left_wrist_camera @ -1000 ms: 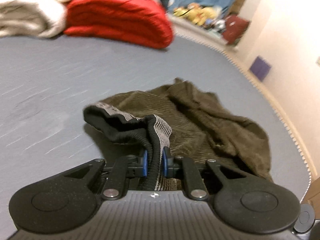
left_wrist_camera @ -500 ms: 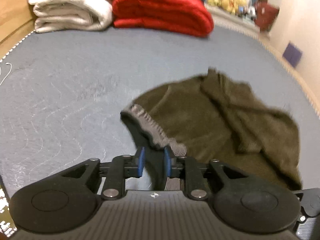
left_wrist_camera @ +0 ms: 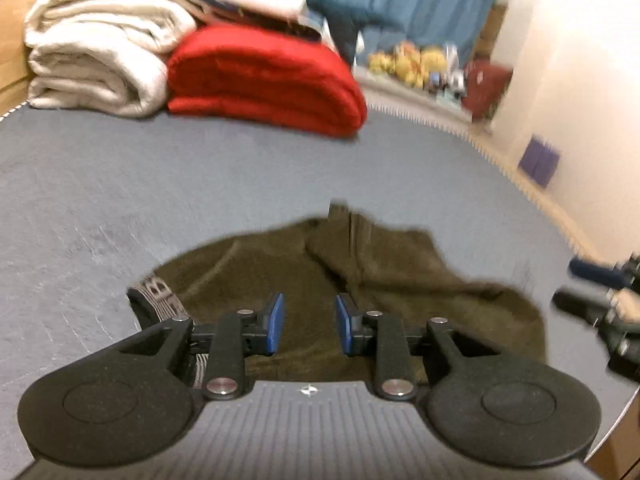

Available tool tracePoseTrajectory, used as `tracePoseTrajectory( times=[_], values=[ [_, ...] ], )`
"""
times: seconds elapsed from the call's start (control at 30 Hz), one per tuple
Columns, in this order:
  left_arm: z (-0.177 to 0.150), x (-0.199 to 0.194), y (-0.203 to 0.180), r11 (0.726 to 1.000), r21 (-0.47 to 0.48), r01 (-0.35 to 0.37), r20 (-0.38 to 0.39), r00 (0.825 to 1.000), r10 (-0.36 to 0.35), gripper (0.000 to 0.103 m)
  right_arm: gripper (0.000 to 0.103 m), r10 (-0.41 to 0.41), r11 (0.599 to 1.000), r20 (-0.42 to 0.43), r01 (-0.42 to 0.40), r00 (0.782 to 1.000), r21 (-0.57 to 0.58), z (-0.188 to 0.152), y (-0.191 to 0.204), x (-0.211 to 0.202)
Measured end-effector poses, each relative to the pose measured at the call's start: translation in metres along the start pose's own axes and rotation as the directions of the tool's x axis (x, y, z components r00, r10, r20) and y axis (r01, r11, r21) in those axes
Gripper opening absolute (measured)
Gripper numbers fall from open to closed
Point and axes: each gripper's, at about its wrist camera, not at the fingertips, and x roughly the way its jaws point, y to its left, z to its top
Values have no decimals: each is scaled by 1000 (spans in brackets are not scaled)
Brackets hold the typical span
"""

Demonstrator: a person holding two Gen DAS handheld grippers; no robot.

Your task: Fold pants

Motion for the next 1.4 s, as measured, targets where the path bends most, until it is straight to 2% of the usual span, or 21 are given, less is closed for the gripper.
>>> tracePoseTrajectory(
  times=[0.07, 0.13, 0.17, 0.2, 0.3, 0.37, 0.43, 0.6, 0.67, 0.73, 0.8, 0.93, 1.0, 1.07, 1.13, 1.17, 1.23, 1.3, 1.33, 1.4],
  values=[
    [-2, 18, -3, 1000, 0, 19, -29, 999, -19, 31, 45, -15, 998, 1, 15, 1000, 58, -23, -13, 14],
    [0, 31, -9, 1000, 20, -1, -34, 999, 1, 31, 46, -13, 992, -61, 21, 998, 124, -51, -18, 35],
    [1, 36, -12, 1000, 28, -2, -38, 999, 3, 31, 46, -28, 993, -107, 40, 994, 114, -61, -16, 46],
    [1, 41, -13, 999, 31, 12, -38, 999, -11, 31, 46, -37, 995, -103, 46, 994, 84, -68, -14, 51],
    [-1, 55, -15, 999, 43, 9, -48, 999, -7, 42, 47, -32, 999, -135, 31, 990, -11, -77, -3, 71],
    [0, 63, -14, 999, 32, 13, -60, 998, -11, 44, 53, -28, 1000, -147, 26, 989, -17, -82, 1, 81],
    [3, 67, -11, 1000, 13, 18, -73, 997, -17, 44, 65, -19, 999, -213, 9, 977, -51, -89, 9, 97],
    [2, 74, -14, 999, 37, -7, -104, 995, 11, 47, 65, -31, 984, -320, -27, 947, -174, -108, 25, 125],
    [1, 75, -14, 999, 34, -3, -111, 994, 7, 47, 61, -58, 978, -357, -19, 932, -207, -115, 28, 132],
    [1, 74, -13, 1000, 29, -3, -108, 994, 6, 47, 33, -82, 975, -376, -3, 923, -221, -118, 22, 133],
    [2, 72, -12, 1000, 21, -2, -104, 995, 4, 47, 15, -64, 986, -365, 2, 929, -168, -113, 10, 122],
    [3, 65, -10, 1000, 5, 8, -98, 995, -8, 48, 12, -70, 996, -278, 55, 958, -64, -93, -29, 67],
    [2, 61, -9, 1000, 2, 10, -97, 995, -10, 48, 12, -79, 997, -261, 70, 962, -45, -93, -53, 40],
    [2, 57, -7, 1000, -8, 13, -97, 995, -14, 48, 11, -81, 997, -280, 75, 957, -30, -106, -78, 11],
    [1, 53, -4, 1000, -22, 22, -102, 995, -24, 48, 11, -91, 995, -341, 96, 936, -1, -133, -105, -18],
    [1, 51, -4, 999, -29, 28, -104, 994, -30, 48, 11, -103, 993, -387, 118, 916, 16, -151, -118, -29],
    [1, 49, -3, 999, -38, 37, -111, 993, -41, 48, 10, -120, 984, -500, 170, 857, 56, -192, -141, -48],
    [0, 48, -6, 998, -41, 45, -119, 992, -50, 49, 10, -126, 978, -575, 199, 808, 65, -223, -148, -57],
    [-1, 48, -8, 998, -42, 50, -122, 991, -55, 51, 10, -124, 977, -587, 201, 800, 67, -233, -147, -63],
    [-2, 48, -13, 998, -38, 56, -125, 990, -60, 53, 10, -134, 980, -560, 192, 817, 46, -233, -138, -71]
  ],
)
